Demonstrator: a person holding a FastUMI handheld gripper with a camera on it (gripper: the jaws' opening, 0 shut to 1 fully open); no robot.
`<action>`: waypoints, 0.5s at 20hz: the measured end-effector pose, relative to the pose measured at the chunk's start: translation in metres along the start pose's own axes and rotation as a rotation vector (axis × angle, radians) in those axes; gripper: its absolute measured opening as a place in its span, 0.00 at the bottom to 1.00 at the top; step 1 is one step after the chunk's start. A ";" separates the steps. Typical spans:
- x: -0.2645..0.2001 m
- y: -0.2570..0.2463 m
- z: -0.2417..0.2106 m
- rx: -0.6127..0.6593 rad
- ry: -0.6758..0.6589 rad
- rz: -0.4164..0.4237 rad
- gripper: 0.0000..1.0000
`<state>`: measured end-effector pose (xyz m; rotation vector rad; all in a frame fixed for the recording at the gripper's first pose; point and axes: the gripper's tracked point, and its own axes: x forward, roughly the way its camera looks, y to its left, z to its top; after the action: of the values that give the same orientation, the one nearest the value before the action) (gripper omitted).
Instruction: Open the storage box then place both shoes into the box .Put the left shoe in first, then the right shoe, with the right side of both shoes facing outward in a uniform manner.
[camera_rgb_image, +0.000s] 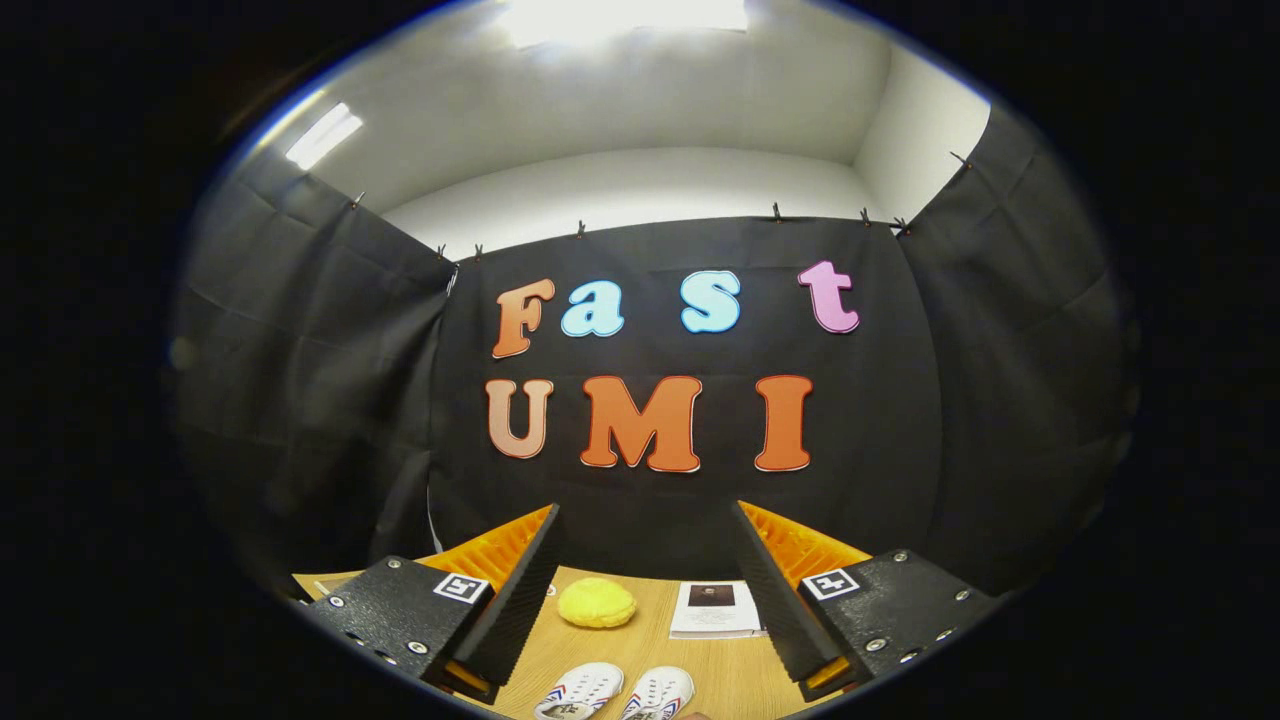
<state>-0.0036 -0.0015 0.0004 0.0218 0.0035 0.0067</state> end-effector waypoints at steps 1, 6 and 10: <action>-0.001 0.002 -0.001 0.003 0.000 0.005 0.98; -0.002 0.004 -0.002 0.000 0.008 0.013 0.98; -0.004 0.009 0.003 0.010 -0.004 0.023 0.98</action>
<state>-0.0078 0.0074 0.0035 0.0317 -0.0007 0.0299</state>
